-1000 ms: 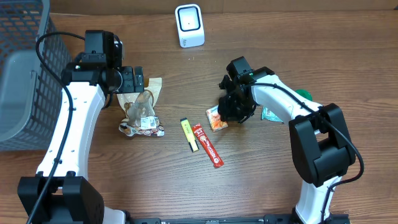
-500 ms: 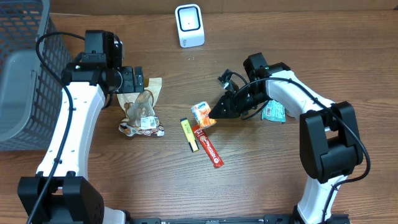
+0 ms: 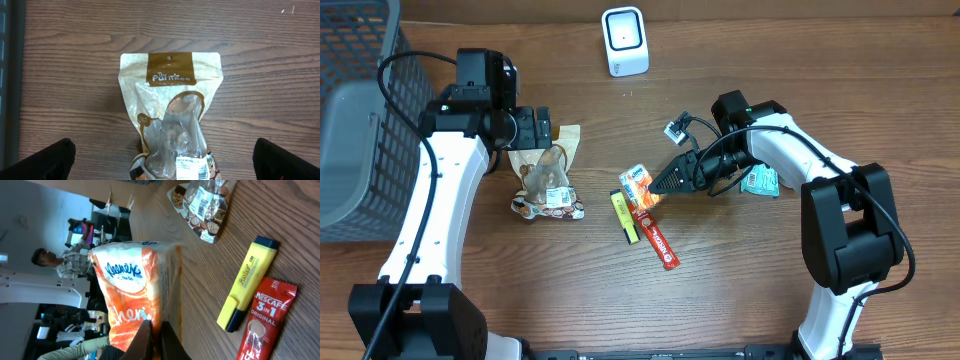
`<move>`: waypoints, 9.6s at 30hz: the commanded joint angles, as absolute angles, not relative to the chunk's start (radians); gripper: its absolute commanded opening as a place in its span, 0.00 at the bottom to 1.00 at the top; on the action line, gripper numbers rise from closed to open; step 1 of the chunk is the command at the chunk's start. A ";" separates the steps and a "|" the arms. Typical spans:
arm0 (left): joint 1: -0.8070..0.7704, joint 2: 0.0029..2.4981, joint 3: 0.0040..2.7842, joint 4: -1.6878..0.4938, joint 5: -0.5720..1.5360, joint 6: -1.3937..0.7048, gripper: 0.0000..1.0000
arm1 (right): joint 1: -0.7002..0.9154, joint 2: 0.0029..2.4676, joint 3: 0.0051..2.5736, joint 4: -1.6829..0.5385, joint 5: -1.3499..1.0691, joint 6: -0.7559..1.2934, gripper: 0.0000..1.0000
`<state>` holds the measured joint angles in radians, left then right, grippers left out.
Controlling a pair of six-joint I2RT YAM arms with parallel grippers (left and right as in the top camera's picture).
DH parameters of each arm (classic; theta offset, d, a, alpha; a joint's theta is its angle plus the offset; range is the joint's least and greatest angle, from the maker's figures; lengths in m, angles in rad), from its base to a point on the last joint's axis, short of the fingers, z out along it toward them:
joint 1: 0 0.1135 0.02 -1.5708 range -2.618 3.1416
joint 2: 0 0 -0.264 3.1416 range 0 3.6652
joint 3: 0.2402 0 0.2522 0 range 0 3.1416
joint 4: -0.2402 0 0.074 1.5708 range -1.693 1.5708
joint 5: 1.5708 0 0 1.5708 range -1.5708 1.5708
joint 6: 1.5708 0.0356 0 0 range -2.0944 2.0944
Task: Scan the item barcode
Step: 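Raise the Kleenex pack upward with the right gripper, then hold the Kleenex pack under the white scanner with the right gripper, then carry the Kleenex pack right and release it on the table, then move the right gripper to the red Nescafe stick, then close the right gripper on the end of the Nescafe stick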
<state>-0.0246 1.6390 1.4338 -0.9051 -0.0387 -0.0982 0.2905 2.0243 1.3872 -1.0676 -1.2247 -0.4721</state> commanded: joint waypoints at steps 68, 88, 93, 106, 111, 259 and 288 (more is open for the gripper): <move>-0.027 1.642 1.451 -0.904 -0.044 -0.093 1.00 | 0.294 2.005 1.388 -0.940 -0.802 -0.206 0.04; -0.027 1.642 1.451 -0.904 -0.044 -0.093 1.00 | 0.396 2.005 2.229 -0.992 -0.068 0.187 0.04; -0.027 1.642 1.451 -0.904 -0.044 -0.093 1.00 | 0.481 2.017 2.245 -0.779 0.224 0.024 0.04; -0.027 1.642 1.451 -0.904 -0.044 -0.093 1.00 | 0.546 2.283 2.244 -0.463 0.445 -0.406 0.04; -0.027 1.642 1.451 -0.904 -0.044 -0.093 1.00 | 0.546 2.393 2.244 -0.351 0.444 -0.506 0.04; -0.027 1.642 1.451 -0.904 -0.044 -0.093 1.00 | 0.829 2.086 1.627 -0.868 -0.271 0.348 1.00; -0.027 1.642 1.451 -0.904 -0.044 -0.093 1.00 | 0.828 2.086 1.627 -1.072 -0.055 0.450 0.59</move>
